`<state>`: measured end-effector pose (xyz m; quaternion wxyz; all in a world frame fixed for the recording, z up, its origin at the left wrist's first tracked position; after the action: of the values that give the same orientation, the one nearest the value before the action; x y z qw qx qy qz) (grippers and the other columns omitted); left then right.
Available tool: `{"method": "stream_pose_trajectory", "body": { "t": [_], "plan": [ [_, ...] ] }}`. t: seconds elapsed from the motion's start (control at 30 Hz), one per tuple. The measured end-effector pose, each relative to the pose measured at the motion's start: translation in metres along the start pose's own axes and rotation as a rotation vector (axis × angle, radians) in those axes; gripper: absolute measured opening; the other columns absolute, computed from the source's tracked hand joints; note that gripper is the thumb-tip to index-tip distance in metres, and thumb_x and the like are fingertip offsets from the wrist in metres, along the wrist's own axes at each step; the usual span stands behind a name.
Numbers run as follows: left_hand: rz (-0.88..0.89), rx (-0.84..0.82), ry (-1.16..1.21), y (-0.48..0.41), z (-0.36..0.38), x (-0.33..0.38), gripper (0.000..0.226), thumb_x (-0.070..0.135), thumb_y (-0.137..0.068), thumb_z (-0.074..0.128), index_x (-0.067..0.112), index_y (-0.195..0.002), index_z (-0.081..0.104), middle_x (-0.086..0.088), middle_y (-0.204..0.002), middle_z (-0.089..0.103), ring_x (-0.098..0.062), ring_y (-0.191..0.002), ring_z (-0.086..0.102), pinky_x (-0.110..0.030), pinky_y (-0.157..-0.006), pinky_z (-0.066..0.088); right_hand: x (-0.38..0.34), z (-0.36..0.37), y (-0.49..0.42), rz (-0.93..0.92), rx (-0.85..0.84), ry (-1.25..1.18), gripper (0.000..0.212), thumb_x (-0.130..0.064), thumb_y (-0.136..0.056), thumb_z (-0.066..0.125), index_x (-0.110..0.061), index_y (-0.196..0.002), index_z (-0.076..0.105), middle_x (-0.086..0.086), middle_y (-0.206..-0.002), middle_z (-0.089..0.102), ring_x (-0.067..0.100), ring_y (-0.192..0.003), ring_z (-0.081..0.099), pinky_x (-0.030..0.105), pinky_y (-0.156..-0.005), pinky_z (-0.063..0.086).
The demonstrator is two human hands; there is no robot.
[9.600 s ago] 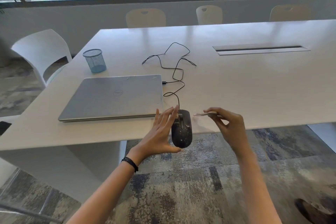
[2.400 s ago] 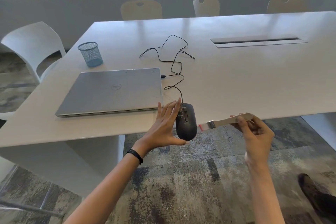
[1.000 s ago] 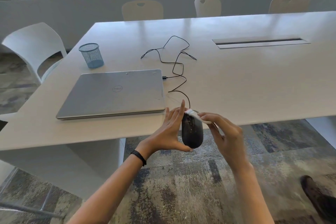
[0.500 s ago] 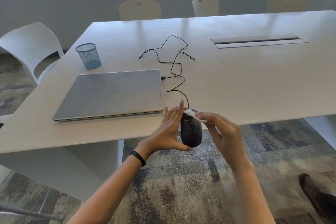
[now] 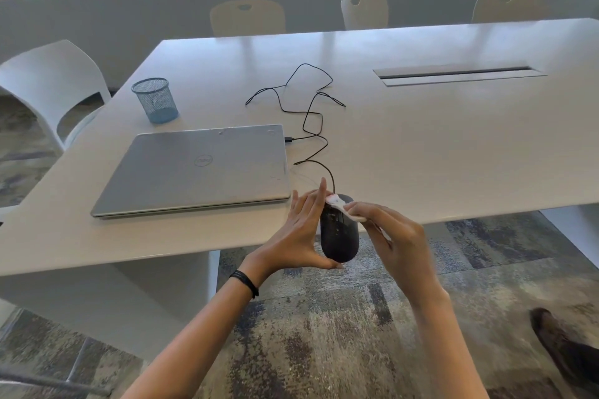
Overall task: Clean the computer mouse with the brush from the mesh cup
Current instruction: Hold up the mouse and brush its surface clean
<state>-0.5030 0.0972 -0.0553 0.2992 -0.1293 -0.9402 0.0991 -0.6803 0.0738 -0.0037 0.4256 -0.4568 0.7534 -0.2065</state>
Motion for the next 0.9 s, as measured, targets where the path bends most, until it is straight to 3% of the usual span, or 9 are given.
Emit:
{"method": "stream_pose_trajectory", "body": {
  "t": [0.3, 0.47, 0.67, 0.9],
  "plan": [
    [-0.001, 0.001, 0.005, 0.0, 0.004, -0.002, 0.14, 0.056, -0.063, 0.079, 0.017, -0.142, -0.029, -0.007, -0.151, 0.02, -0.02, -0.144, 0.008, -0.057, -0.114, -0.01, -0.006, -0.007, -0.002, 0.006, 0.026, -0.037, 0.02, -0.017, -0.091, 0.056, -0.006, -0.103, 0.069, -0.002, -0.103, 0.071, 0.012, -0.096, 0.069, 0.028, -0.078, 0.058],
    [0.002, -0.005, -0.018, -0.001, 0.003, -0.003, 0.141, 0.058, -0.062, 0.078, 0.012, -0.143, -0.028, -0.009, -0.151, 0.021, -0.02, -0.144, 0.009, -0.055, -0.115, -0.011, -0.003, -0.004, 0.002, 0.02, -0.018, -0.019, 0.018, 0.0, -0.086, 0.066, -0.005, -0.102, 0.069, 0.0, -0.099, 0.073, 0.012, -0.092, 0.07, 0.032, -0.075, 0.059],
    [-0.003, -0.002, -0.014, 0.0, 0.004, -0.003, 0.14, 0.056, -0.063, 0.079, 0.012, -0.143, -0.026, -0.009, -0.151, 0.02, -0.021, -0.144, 0.008, -0.053, -0.115, -0.012, -0.004, -0.013, 0.002, 0.002, 0.034, -0.097, 0.017, -0.01, -0.09, 0.062, -0.011, -0.106, 0.066, -0.006, -0.104, 0.071, 0.005, -0.101, 0.067, 0.021, -0.083, 0.055],
    [0.005, 0.007, -0.011, 0.0, 0.006, 0.0, 0.139, 0.055, -0.063, 0.079, 0.013, -0.143, -0.026, -0.01, -0.15, 0.02, -0.022, -0.144, 0.009, -0.05, -0.115, -0.015, 0.0, -0.008, 0.004, 0.027, 0.011, -0.073, 0.02, -0.007, -0.086, 0.065, -0.01, -0.106, 0.066, -0.005, -0.101, 0.071, 0.007, -0.097, 0.068, 0.026, -0.082, 0.057]
  ]
}}
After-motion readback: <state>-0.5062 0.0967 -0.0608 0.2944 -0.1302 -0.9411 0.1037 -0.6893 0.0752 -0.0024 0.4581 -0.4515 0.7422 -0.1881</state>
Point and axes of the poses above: each hand's wrist, its own y-axis away from the middle knuckle, its own z-axis out of the palm, x = y × z, the point moved 3 cm from there along -y, towards the middle knuckle
